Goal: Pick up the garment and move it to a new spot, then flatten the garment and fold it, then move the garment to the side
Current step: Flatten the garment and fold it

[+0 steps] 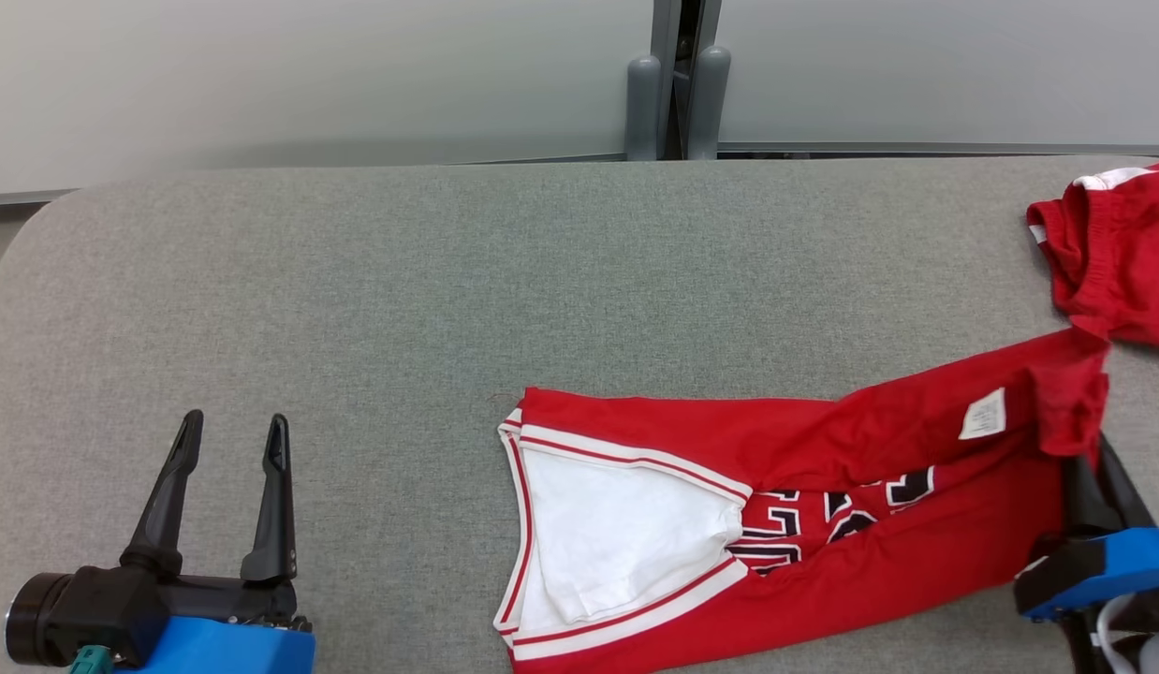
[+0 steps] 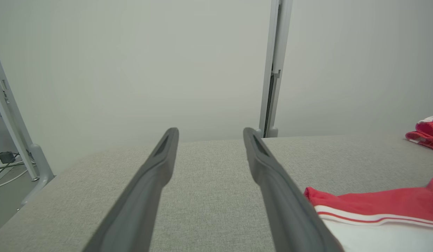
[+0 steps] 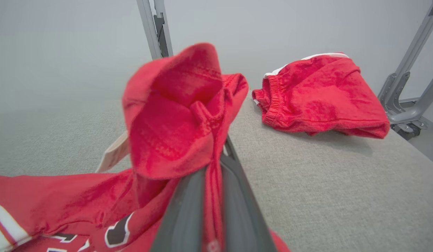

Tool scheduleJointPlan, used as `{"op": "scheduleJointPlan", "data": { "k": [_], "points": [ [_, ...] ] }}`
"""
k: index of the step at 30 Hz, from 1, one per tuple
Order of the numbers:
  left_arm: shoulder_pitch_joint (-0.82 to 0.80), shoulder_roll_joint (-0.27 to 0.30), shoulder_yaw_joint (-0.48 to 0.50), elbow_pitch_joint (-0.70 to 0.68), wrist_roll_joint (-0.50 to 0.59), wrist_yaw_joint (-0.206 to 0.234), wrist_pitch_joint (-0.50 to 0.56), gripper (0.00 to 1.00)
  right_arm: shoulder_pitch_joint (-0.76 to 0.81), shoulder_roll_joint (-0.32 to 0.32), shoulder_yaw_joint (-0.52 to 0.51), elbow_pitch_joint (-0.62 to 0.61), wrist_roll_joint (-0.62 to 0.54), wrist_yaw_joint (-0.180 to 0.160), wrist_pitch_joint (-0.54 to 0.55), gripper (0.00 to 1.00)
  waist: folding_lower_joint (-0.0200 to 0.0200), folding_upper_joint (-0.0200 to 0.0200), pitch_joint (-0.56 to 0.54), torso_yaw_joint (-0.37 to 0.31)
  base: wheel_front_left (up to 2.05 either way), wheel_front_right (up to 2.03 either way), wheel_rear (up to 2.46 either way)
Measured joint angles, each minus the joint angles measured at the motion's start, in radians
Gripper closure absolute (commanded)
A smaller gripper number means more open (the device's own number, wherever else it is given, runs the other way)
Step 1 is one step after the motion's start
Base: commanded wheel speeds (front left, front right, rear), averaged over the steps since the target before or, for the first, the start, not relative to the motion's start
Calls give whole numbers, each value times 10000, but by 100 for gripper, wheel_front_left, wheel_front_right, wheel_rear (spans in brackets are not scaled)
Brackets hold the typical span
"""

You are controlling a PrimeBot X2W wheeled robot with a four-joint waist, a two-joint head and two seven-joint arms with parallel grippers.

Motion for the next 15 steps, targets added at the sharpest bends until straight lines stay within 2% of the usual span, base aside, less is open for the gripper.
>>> {"op": "scheduleJointPlan", "data": {
  "k": [8, 15],
  "points": [
    [0, -52, 79, 42, 81, -94, 0, 0, 222, 464, 1526, -1394, -226, 0, 303, 100, 0, 0, -2, 16, 0, 0, 0],
    [-7, -79, 73, 82, 151, -157, 0, 0, -105, 669, 3239, -1388, -190, 0, 387, 100, 0, 0, 4, 150, 0, 0, 0]
  ]
}}
